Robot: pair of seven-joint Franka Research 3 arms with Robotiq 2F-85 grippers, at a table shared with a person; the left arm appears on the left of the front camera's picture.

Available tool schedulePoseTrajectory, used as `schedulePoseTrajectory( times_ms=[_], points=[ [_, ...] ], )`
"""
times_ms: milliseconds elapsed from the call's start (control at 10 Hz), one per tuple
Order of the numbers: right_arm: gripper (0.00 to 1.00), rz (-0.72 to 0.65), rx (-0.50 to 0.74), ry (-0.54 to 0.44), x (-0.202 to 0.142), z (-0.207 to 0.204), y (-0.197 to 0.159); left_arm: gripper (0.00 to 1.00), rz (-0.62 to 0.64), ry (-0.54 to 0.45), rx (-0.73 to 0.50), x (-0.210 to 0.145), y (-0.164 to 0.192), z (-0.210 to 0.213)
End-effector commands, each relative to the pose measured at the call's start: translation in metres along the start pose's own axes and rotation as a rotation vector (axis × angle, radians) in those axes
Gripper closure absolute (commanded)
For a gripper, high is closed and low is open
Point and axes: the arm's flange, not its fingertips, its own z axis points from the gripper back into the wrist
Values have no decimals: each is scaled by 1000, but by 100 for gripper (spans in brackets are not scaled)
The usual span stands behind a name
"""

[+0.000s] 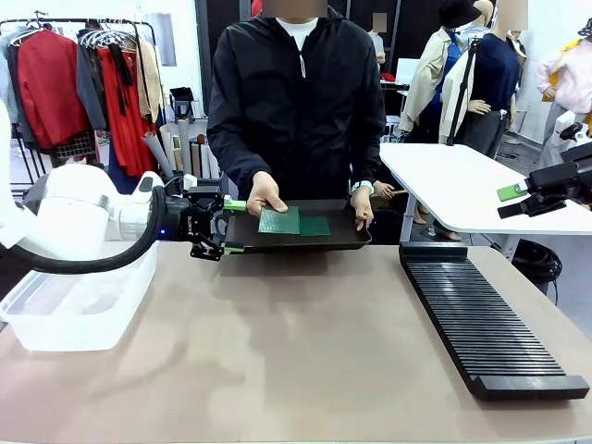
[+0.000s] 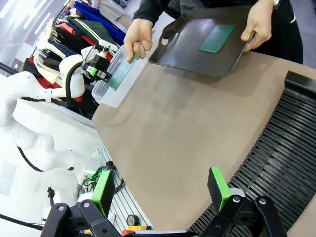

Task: Sort PCBs into racks and boxes based on the side picked up.
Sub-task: Pick up the Blank PCB handed by the Human.

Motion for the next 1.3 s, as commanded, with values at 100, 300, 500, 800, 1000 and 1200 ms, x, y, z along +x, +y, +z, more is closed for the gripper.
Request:
schedulePoseTrajectory(
  times_ms=[100,300,500,800,1000,1200],
  points=[
    [0,4,1,1,1,-1,2,0,-15,-12,-19,2,6,-16],
    [0,4,1,1,1,-1,2,0,-31,-16,-28,3,7,-24],
    [0,4,1,1,1,-1,2,0,-59,-13,-32,6,6,-36],
    [0,4,1,1,1,-1,2,0,-61,15,-20,4,6,-49],
    [0,4,1,1,1,-1,2,0,-58,7,-20,3,6,-46],
    [0,4,1,1,1,-1,2,9,-65,-1,-17,1,5,-43]
  ],
)
